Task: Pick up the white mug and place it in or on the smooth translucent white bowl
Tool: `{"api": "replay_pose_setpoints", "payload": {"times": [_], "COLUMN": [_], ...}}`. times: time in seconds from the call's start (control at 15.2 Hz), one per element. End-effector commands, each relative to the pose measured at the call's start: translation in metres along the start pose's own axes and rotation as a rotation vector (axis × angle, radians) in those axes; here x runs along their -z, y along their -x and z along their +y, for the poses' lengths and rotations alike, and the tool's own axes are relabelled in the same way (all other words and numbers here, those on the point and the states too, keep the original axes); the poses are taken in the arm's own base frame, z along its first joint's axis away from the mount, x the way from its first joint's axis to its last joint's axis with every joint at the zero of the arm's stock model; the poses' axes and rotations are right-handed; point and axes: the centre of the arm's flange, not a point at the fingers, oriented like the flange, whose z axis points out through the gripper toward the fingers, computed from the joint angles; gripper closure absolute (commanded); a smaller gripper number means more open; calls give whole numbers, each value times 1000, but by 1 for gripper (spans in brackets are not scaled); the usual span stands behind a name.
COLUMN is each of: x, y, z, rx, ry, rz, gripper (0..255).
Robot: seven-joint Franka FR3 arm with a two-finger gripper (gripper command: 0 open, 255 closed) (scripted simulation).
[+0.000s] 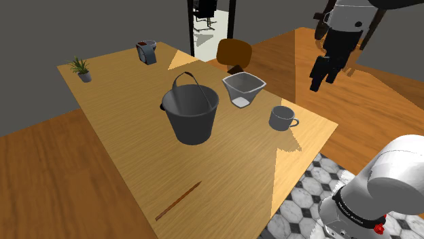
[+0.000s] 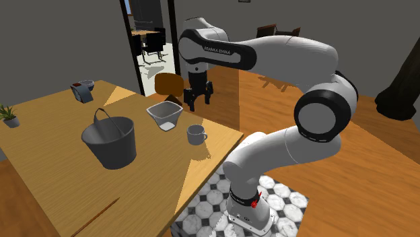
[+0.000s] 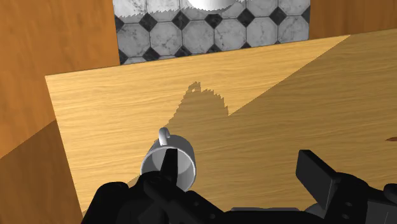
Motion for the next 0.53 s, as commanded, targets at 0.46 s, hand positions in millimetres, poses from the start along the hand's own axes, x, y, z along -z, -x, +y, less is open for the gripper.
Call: {"api": "replay_pose_setpoints", "payload": {"times": [0.46], "x": [-75], "y": [-53], "z": [4], "rx": [-54], "ry": [22], "rz": [4], "gripper": [0]}}
